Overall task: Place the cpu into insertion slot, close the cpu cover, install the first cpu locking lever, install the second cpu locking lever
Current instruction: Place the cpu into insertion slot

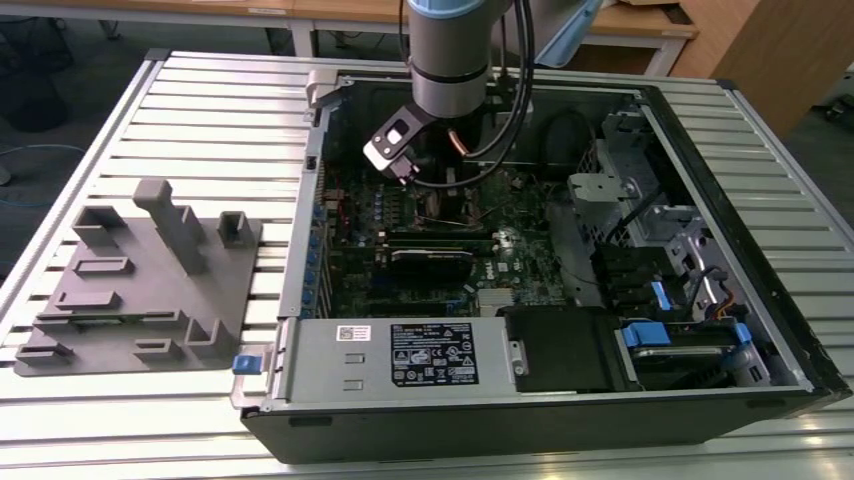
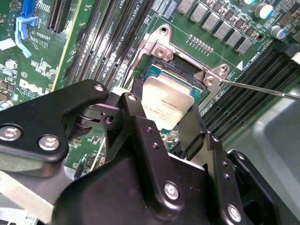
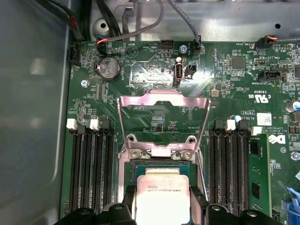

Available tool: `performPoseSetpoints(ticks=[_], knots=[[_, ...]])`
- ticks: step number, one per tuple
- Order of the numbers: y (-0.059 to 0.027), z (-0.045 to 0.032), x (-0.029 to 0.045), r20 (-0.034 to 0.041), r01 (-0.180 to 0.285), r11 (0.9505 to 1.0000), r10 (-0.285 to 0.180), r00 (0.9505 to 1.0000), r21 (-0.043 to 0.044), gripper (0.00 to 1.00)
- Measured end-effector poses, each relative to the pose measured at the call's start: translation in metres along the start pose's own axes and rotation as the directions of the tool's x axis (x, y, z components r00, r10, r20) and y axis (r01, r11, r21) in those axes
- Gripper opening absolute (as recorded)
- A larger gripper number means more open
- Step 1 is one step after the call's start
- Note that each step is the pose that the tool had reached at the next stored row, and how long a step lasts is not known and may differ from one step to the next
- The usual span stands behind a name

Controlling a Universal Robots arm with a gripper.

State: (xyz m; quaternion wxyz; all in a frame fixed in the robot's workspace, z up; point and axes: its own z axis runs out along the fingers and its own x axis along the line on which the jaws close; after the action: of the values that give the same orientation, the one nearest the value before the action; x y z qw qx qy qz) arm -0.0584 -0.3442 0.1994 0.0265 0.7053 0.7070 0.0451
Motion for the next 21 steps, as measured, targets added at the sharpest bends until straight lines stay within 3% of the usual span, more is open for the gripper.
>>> performPoseSetpoints(ticks=[7,21], knots=[[-0.0004,0.0044,-0.0001,-0.0002,0.0,1.0,0.0,1.0,-0.0001,0.54],[-0.0006,0.0057,0.0004,-0.0001,0.0,1.0,0.0,1.0,-0.0002,0.54]])
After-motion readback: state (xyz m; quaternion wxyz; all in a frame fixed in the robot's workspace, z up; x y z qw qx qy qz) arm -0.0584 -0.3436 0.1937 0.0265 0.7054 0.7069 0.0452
